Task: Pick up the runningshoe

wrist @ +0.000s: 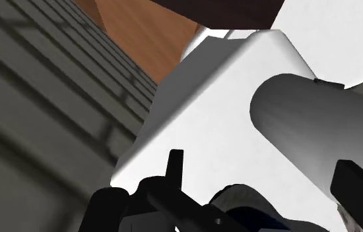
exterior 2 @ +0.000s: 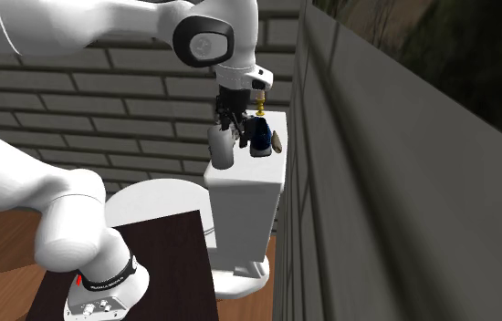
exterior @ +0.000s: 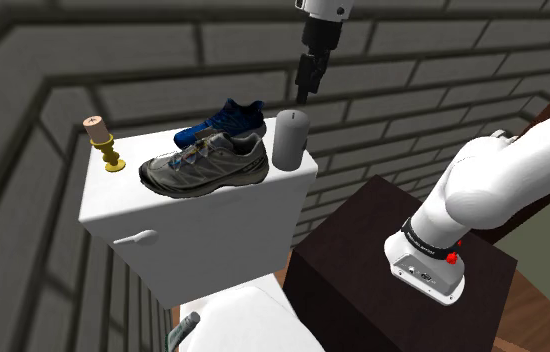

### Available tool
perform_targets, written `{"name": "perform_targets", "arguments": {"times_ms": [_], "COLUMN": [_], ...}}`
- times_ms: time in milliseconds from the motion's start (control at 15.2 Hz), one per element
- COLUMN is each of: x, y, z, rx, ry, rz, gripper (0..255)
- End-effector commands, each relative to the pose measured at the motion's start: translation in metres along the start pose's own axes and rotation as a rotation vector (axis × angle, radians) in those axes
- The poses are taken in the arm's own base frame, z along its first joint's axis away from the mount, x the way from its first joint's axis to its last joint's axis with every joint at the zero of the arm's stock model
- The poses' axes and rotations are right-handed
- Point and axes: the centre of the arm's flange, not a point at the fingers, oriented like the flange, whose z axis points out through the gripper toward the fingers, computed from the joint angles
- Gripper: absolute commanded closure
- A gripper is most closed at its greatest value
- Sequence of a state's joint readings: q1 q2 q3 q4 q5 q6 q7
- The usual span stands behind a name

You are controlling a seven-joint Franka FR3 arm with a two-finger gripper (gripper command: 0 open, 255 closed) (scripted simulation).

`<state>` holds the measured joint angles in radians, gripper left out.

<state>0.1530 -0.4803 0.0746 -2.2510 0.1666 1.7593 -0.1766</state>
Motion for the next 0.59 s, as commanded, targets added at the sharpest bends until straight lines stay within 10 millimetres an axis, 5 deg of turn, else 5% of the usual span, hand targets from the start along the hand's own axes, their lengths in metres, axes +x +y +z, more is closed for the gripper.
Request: {"name": "perform_targets", "arguments": {"times_ms": [0, 528], "x": [0.016, 0.068], "y": [-0.022, -0.113], "z": [0.005, 0.022], "rx": [0.004, 0.016], "ry": [-0.005, -0.025], "rz": [-0.09, -0.438], "gripper": [0, 0]}}
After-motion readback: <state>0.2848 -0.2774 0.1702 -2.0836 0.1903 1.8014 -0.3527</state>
